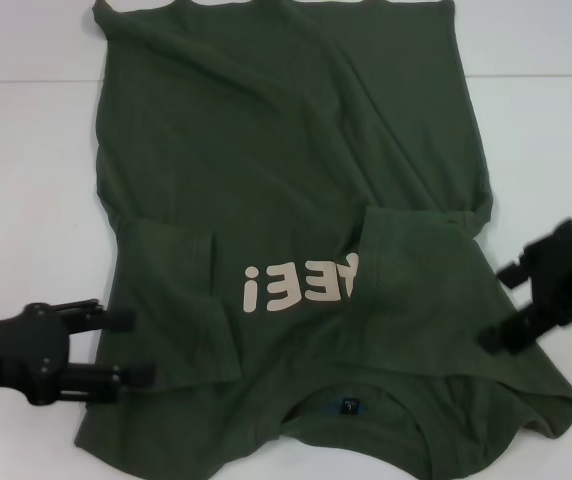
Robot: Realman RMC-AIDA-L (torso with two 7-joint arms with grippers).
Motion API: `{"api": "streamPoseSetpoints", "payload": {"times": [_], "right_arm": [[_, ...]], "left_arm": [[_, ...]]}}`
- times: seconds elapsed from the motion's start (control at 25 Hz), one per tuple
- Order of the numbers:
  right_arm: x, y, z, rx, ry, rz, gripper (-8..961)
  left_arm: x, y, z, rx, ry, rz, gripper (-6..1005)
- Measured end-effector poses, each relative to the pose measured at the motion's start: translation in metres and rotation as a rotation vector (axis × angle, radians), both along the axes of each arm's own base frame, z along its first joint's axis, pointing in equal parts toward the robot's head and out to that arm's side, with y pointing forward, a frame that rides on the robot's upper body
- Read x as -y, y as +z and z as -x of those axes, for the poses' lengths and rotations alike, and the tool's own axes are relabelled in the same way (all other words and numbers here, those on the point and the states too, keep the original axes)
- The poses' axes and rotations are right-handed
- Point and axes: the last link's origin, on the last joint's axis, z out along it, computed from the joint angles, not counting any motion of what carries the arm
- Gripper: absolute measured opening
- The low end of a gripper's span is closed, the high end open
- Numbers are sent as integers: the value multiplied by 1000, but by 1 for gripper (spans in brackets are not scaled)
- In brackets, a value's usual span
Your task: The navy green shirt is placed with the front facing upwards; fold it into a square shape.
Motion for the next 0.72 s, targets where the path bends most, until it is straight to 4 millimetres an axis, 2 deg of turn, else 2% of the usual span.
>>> {"api": "streamPoseSetpoints", "payload": {"times": [0.2,0.4,0.72], "right_arm": [[15,4,-18,-49,15,36,928],[22,3,-19,-136,100,76,936],[40,-2,-22,-282,248,189,924]], "left_arm": [[-7,14,5,-111,202,69,934],[-11,17,2,-209,374,173,934],[-8,19,6,-294,485,216,934]]}}
